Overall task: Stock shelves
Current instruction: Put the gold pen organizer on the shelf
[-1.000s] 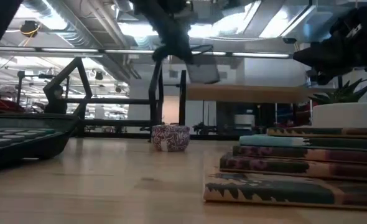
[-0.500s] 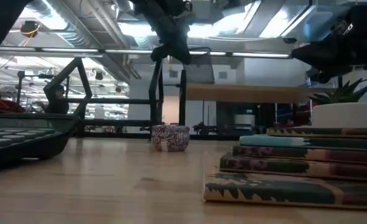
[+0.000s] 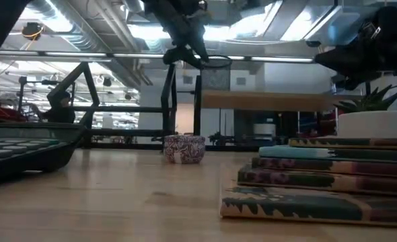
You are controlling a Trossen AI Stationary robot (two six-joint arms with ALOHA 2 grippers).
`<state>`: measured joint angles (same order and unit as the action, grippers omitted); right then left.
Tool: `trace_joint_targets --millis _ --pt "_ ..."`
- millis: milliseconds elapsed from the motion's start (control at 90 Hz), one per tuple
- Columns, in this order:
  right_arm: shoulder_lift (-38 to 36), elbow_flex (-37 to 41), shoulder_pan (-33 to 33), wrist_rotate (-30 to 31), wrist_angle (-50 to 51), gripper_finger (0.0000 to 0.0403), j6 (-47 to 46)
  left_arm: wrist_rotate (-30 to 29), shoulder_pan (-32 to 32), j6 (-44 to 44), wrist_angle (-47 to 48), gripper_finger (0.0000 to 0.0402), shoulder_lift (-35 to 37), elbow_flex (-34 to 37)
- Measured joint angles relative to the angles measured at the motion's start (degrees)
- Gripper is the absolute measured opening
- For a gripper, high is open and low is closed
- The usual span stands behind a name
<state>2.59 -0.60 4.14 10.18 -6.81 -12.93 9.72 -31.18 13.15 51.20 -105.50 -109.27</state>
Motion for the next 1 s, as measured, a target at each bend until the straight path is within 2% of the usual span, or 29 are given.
trace_joint_targets --millis 156,300,433,622,700,822,1000 --pt "0.0 -4.3 0.0 -0.8 1.1 0.0012 2.8 -0.8 0.3 -0.1 0.8 0.0139 2.9 0.0" --pt "1.8 -10.7 0.0 -5.0 7.3 0.005 4.3 -2.9 2.5 -1.6 3.5 0.0139 6.4 0.0" --pt "8.4 -17.6 0.0 -14.4 11.5 0.0094 4.3 -12.0 7.8 -3.1 7.0 0.0139 9.9 0.0" --pt "24.5 -29.6 -0.8 -24.4 19.3 0.0139 1.7 -26.9 18.3 -2.0 11.4 0.0137 13.7 0.0" --pt "31.8 -35.2 -3.9 -26.4 25.3 0.0148 2.1 -31.6 22.8 -0.5 13.7 0.0137 14.0 0.0" --pt "42.2 -44.8 -13.0 -26.9 32.2 0.0151 2.4 -38.9 29.7 3.4 17.5 0.0137 14.2 0.8" --pt "56.8 -58.1 -28.7 -21.2 48.1 0.0151 -5.2 -46.8 39.0 9.8 20.4 0.0137 14.4 4.8"
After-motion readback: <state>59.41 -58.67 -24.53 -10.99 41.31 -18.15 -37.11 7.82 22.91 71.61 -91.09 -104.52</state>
